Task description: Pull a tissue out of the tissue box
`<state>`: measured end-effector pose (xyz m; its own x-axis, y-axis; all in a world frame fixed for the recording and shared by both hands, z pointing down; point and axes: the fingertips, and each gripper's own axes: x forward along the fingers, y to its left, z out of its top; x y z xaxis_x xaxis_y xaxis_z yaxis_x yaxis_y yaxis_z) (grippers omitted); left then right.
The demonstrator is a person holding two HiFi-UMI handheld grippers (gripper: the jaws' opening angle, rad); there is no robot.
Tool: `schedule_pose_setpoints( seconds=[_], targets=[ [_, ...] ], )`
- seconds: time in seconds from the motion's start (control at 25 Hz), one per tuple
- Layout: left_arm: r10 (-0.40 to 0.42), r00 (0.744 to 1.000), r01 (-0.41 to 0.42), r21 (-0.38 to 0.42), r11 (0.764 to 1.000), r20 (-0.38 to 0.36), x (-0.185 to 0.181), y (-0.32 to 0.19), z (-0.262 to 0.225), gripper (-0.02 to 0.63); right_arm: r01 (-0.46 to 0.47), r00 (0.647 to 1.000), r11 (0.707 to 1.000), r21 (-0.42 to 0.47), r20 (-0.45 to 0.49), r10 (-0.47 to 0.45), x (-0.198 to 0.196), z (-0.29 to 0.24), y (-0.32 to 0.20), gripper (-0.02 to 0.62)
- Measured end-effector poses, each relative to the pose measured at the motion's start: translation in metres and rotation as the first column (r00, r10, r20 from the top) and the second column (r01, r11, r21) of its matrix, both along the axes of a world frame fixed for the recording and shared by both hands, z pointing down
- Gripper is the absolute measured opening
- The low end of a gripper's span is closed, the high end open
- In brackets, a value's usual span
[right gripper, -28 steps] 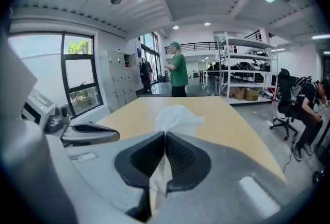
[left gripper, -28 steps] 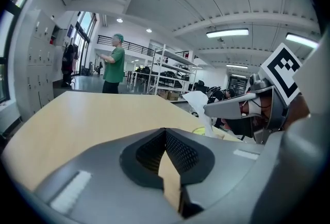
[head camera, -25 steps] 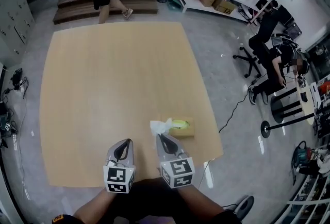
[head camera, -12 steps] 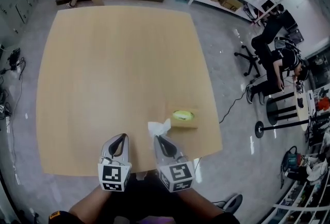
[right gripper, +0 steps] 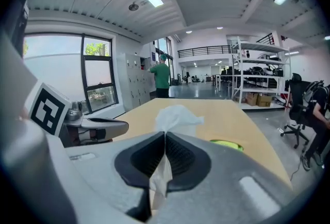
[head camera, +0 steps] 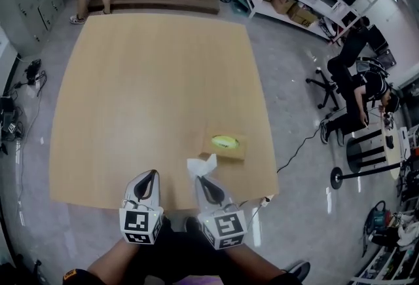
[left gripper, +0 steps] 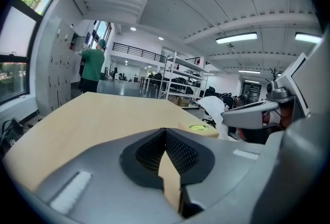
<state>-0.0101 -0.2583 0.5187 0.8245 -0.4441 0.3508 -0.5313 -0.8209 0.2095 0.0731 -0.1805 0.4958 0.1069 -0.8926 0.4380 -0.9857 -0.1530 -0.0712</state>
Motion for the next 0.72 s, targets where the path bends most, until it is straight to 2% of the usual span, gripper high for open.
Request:
schedule_pose_setpoints(
  seconds=[0.2, 0.36, 0.72],
  targets=[
    [-0.042, 0.999, 0.042, 0.017, 0.999, 0.011, -0.006, 0.061, -0.012, 0.018, 0.038, 0.999, 0.998, 0.047, 0.029, -0.039, 0.002, -0.008, 0.041, 0.0],
    [-0.123, 0.992, 0.122, 0.022, 0.992, 0.031, -0.021, 0.105, -0.007, 0.018, 0.086, 0.994, 0.993, 0.078, 0.053, -0.09, -0.002, -0.007, 0.073, 0.0],
    [-0.272, 0.96, 0.268, 0.066, 0.961, 0.062, -0.077, 0.159, -0.019, 0.018, 0.202, 0.972, 0.974, 0.1, 0.105, -0.212, -0.046, -0.003, 0.121, 0.0]
  ],
)
